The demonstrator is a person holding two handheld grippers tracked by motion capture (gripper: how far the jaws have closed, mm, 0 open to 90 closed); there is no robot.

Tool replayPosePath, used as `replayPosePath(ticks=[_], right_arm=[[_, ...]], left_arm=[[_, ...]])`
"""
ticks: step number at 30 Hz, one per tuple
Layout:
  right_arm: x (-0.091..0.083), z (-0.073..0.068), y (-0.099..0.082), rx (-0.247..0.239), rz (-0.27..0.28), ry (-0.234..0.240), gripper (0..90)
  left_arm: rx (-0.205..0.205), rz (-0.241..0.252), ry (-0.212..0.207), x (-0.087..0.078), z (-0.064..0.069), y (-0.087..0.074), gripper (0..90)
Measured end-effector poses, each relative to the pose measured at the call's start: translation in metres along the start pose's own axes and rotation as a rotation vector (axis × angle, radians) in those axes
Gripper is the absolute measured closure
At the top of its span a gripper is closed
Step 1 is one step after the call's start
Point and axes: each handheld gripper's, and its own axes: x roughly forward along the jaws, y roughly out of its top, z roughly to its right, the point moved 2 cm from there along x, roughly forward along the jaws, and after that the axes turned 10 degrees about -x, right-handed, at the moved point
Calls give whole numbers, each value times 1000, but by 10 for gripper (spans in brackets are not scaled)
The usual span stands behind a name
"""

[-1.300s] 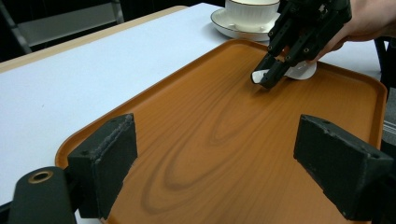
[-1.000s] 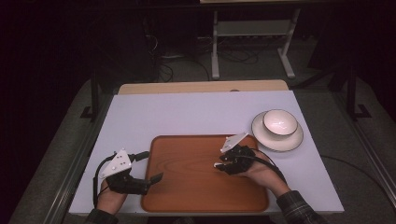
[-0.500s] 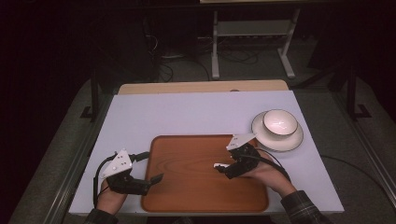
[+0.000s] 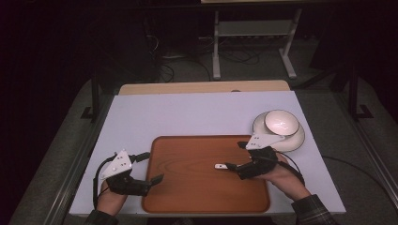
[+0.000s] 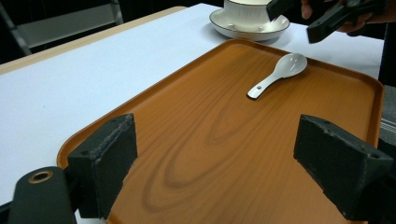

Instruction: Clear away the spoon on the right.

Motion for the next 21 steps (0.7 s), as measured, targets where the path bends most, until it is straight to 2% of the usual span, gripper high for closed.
replayPosePath(ticks=[9, 21], right_arm=[[-22, -2, -2, 20, 67, -32, 136], [-53, 2, -9, 55, 146, -78, 135]], left_arm=[[-1, -1, 2, 0, 0, 0, 128], [-6, -3, 4, 0, -1, -1, 128]])
